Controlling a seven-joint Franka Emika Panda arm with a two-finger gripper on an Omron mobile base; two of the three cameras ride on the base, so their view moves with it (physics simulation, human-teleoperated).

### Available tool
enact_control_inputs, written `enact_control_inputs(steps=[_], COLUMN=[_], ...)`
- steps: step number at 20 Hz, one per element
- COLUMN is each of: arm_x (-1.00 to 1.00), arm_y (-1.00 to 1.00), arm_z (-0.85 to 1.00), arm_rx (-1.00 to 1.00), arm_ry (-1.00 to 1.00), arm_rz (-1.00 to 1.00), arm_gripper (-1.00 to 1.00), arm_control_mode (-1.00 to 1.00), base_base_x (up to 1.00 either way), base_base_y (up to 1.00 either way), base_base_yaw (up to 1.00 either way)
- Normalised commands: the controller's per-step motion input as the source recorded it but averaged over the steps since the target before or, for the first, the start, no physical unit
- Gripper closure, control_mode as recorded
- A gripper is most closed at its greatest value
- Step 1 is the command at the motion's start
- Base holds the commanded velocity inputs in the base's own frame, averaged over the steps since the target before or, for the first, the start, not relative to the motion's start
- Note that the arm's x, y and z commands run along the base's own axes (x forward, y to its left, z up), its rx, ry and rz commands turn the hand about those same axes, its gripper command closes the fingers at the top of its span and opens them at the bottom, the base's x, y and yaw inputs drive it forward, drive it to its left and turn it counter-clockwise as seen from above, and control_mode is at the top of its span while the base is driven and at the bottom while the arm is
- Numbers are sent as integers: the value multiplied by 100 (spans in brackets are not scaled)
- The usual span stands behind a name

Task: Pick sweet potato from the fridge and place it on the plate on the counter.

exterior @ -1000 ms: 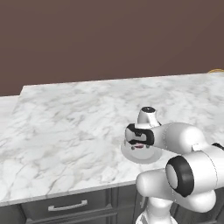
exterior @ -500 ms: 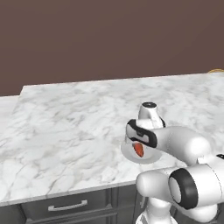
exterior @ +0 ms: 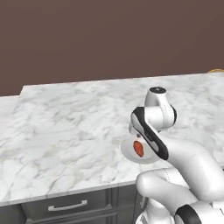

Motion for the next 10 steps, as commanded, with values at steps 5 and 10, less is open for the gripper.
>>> enact_control_inputs(steps=[5, 10], arm_x=[-53, -64], arm_y=[-8, -11], arm_z=[76, 71], arm_rx=[0, 0], arm_ry=[-18, -19], arm_rz=[0, 0], arm_gripper=[-100, -100], arm_control_mode=[-100, -100], base_base_x=[0, 0], base_base_y=[0, 0], base_base_yaw=[0, 0])
